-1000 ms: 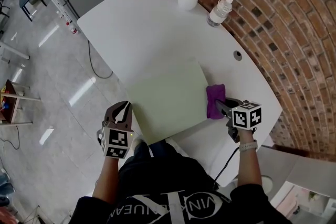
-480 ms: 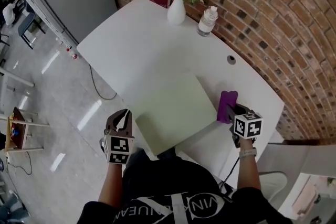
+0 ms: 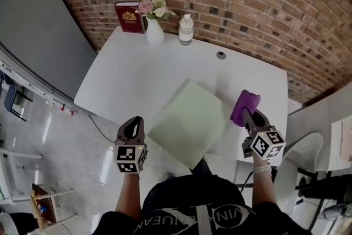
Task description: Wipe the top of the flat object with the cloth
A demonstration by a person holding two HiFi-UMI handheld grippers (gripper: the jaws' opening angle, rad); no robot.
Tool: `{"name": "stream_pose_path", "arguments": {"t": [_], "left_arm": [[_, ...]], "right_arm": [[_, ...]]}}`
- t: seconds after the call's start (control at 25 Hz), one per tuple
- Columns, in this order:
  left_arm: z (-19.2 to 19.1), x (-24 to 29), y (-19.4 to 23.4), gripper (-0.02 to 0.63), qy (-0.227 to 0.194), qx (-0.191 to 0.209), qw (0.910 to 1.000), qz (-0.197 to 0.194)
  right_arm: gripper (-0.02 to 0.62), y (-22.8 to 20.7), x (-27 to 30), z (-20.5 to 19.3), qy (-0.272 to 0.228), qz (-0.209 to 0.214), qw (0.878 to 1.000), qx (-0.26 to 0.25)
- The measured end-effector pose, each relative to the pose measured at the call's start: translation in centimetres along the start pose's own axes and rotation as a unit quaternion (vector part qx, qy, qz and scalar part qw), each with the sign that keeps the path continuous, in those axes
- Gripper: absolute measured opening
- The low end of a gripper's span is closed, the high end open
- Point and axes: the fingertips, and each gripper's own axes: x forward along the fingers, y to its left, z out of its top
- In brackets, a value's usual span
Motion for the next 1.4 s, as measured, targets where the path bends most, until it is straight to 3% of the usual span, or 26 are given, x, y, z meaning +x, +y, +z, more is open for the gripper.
{"name": "stream_pose_path", "arguments": {"t": [0.16, 0.44, 0.76, 0.96, 1.4], "left_arm": [[0.8, -0.4, 0.3, 0.023, -0.041, -0.025, 0.9975, -0.052], [2.7, -2.9, -1.0, 0.023, -0.09, 0.022, 0.9871, -0.13], [3.1, -6.4, -2.7, 0.023, -0.121, 0.003, 0.9772, -0.174], [2.6, -8.4, -3.1, 0.023, -0.127, 0.01, 0.9744, -0.186], [2.5, -9.4, -3.9, 0.023, -0.135, 0.007, 0.97, -0.202]], "right_arm": [[0.063, 4.1, -2.7, -1.9, -0.008, -0.033, 0.999, -0.006], [0.063, 11.0, -8.8, -2.6, -0.054, -0.082, 0.995, -0.035], [0.062, 15.4, -11.6, -5.6, -0.046, -0.085, 0.994, -0.056], [0.061, 18.3, -12.0, -5.4, -0.06, -0.064, 0.993, -0.075], [0.061, 22.0, -12.0, -4.5, -0.077, -0.062, 0.988, -0.116]]}}
